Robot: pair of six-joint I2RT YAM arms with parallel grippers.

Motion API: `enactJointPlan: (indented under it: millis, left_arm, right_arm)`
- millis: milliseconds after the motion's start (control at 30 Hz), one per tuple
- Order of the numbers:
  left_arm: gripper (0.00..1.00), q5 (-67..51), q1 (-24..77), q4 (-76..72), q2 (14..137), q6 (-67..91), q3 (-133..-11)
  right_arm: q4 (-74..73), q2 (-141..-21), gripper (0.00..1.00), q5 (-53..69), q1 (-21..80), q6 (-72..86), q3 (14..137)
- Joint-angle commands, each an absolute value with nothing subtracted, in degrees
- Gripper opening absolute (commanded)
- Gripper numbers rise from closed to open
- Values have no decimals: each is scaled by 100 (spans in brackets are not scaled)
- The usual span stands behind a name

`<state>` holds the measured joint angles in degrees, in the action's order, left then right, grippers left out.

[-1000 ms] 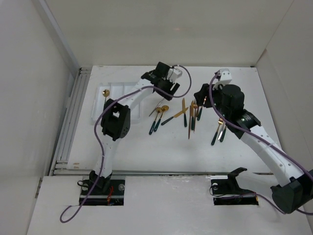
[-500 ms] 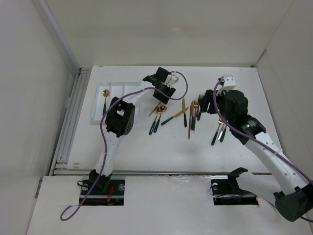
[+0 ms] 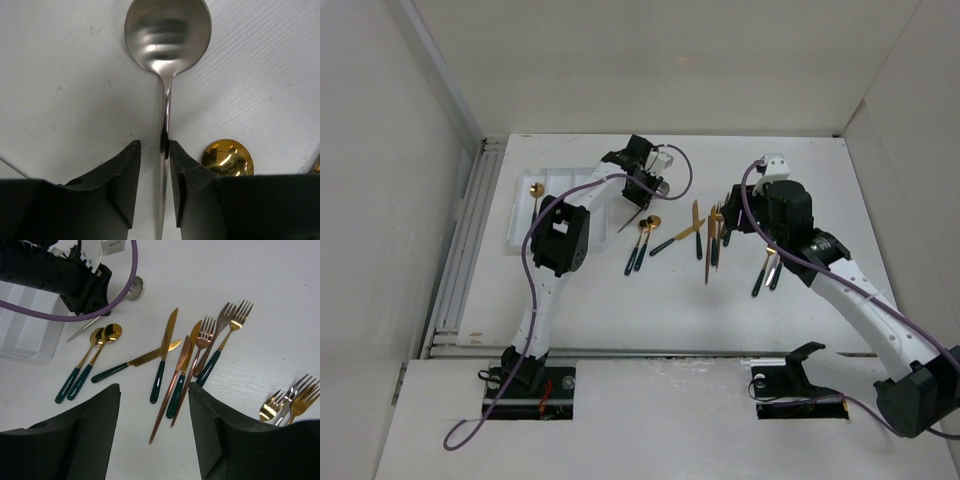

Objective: Sort the eating utensils into containers

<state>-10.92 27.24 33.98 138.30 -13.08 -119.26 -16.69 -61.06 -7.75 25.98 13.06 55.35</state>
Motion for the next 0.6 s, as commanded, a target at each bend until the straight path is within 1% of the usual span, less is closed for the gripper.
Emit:
enactJointPlan:
  millis: [0, 133, 167, 200, 333, 500, 567]
  left_arm:
    - [25, -1266, 2751, 3894, 14019, -1345, -11874]
    - [16, -1266, 2751, 3981, 14273, -1397, -12093]
    - [11, -1318, 2751, 4077, 14387, -1397, -12163]
    - [0, -1318, 2751, 4130, 14388, -1397, -12216]
    - [0, -1318, 2751, 4123, 14458, -1397, -12217]
    - [0, -1187, 2751, 3833, 13994, -1292, -12217]
    - [0, -1125, 2751, 3649, 13809, -1292, -12278]
  right_arm:
    - [-1608, -6126, 63, -853, 2646, 1187, 5783]
    - [-1608, -6126, 63, -914, 2646, 1187, 5836]
    - [-1608, -6126, 63, -966, 2646, 1187, 5836]
    - [-1608, -6126, 63, -1019, 2646, 1126, 5836]
    - [-1661, -6126, 63, -1133, 2646, 1125, 5836]
    - [-1609, -6073, 63, -1134, 2646, 1125, 5836]
    - [-1608, -6073, 60, -1134, 2646, 1125, 5836]
